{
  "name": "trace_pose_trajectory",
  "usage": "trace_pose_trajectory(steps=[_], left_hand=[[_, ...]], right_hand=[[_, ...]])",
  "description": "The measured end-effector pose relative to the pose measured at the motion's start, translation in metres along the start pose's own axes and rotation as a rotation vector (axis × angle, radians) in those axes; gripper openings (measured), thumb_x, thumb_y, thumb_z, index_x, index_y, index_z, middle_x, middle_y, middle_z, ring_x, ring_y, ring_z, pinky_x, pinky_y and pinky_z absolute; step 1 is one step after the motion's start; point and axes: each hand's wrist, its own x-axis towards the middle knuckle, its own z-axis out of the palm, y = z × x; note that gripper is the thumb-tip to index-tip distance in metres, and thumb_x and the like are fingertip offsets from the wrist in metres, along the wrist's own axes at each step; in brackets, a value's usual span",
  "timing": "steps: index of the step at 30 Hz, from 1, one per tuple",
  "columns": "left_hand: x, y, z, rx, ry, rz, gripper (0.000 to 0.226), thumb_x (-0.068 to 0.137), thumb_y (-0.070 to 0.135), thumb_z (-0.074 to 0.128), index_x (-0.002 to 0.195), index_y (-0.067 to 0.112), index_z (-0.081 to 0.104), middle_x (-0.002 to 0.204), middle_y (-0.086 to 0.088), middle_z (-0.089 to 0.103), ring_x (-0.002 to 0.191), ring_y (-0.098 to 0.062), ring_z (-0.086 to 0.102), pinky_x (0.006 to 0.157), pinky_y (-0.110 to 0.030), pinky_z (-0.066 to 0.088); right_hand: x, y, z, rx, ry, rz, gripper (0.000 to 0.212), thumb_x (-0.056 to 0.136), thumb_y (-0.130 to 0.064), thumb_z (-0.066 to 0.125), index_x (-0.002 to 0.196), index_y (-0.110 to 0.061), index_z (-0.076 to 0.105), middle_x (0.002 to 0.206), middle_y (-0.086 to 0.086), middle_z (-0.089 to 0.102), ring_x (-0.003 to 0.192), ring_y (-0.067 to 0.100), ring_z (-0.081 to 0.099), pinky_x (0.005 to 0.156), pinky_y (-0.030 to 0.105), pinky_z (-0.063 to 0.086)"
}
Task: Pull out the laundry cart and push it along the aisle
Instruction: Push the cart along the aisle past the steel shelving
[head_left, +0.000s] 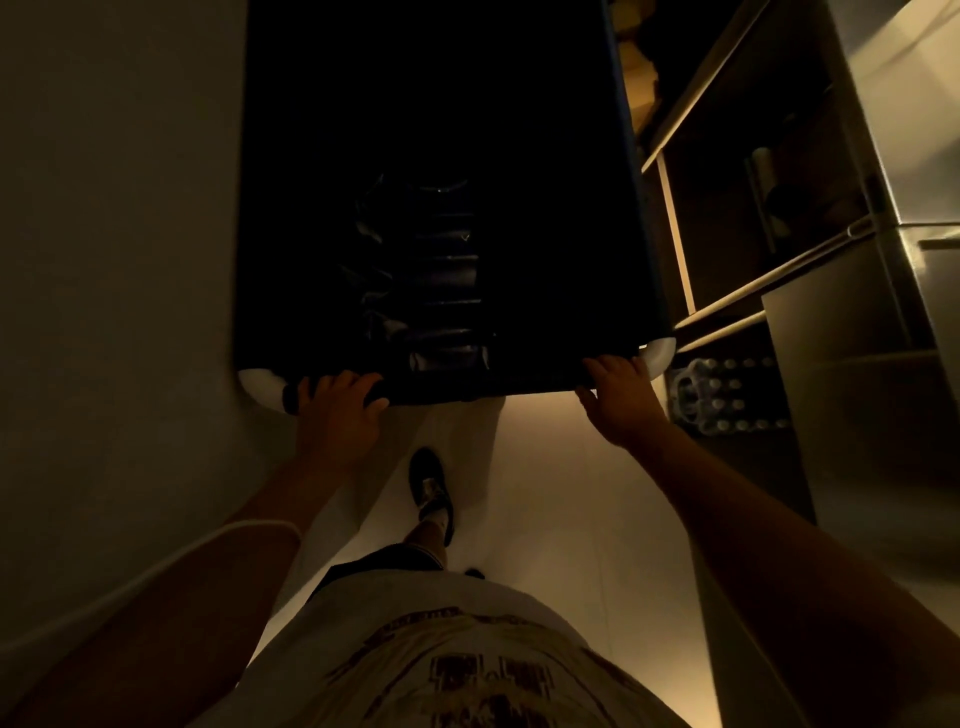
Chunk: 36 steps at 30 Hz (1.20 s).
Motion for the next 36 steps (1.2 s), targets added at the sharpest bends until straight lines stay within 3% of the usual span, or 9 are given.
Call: trace_pose_trajectory(steps=[6, 11, 17, 28, 36], left_hand=[[0.047, -0.004, -0.015, -0.016, 0.032, 0.023, 0.053, 0.096, 0.053, 0.042, 0.135, 0.022, 0.06, 0.133, -0.009, 0.064, 0.128, -0.038, 0.054, 0.12, -0.061, 0.021], [0.086, 0.001, -0.029, -0.044, 0.002, 0.006, 0.046, 0.097, 0.047, 0.053, 0.136, 0.023, 0.059, 0.137, -0.009, 0.062, 0.132, -0.036, 0.05, 0.123, -0.06, 0.014], [0.125, 0.006, -0.041, -0.044, 0.006, -0.032, 0.047, 0.098, 0.047, 0.052, 0.139, 0.024, 0.056, 0.141, -0.01, 0.059, 0.134, -0.036, 0.049, 0.123, -0.06, 0.014], [0.194, 0.031, -0.069, -0.041, -0.008, -0.186, 0.058, 0.095, 0.057, 0.051, 0.14, 0.021, 0.055, 0.144, -0.01, 0.056, 0.139, -0.034, 0.044, 0.124, -0.061, 0.013], [0.237, 0.034, -0.086, -0.048, 0.019, -0.211, 0.062, 0.09, 0.059, 0.046, 0.137, 0.02, 0.058, 0.143, -0.009, 0.057, 0.139, -0.034, 0.045, 0.124, -0.061, 0.014]], right_hand=[[0.054, -0.004, -0.018, 0.043, -0.028, 0.032, 0.047, 0.103, -0.043, 0.047, 0.143, -0.02, 0.051, 0.141, 0.005, 0.058, 0.135, 0.027, 0.05, 0.12, 0.049, 0.027], [0.089, -0.003, -0.031, -0.019, -0.048, 0.037, 0.049, 0.104, -0.046, 0.042, 0.144, -0.02, 0.049, 0.143, 0.006, 0.056, 0.136, 0.029, 0.048, 0.12, 0.05, 0.028], [0.128, -0.008, -0.04, -0.075, -0.025, 0.083, 0.047, 0.103, -0.047, 0.039, 0.141, -0.022, 0.05, 0.142, 0.006, 0.055, 0.137, 0.032, 0.045, 0.117, 0.053, 0.028], [0.21, 0.012, -0.063, -0.082, -0.036, -0.044, 0.045, 0.103, -0.05, 0.037, 0.136, -0.024, 0.055, 0.133, 0.003, 0.063, 0.129, 0.028, 0.054, 0.115, 0.048, 0.032], [0.269, 0.024, -0.081, -0.124, -0.104, -0.162, 0.048, 0.103, -0.055, 0.032, 0.136, -0.028, 0.054, 0.13, 0.0, 0.063, 0.124, 0.027, 0.056, 0.105, 0.045, 0.04]])
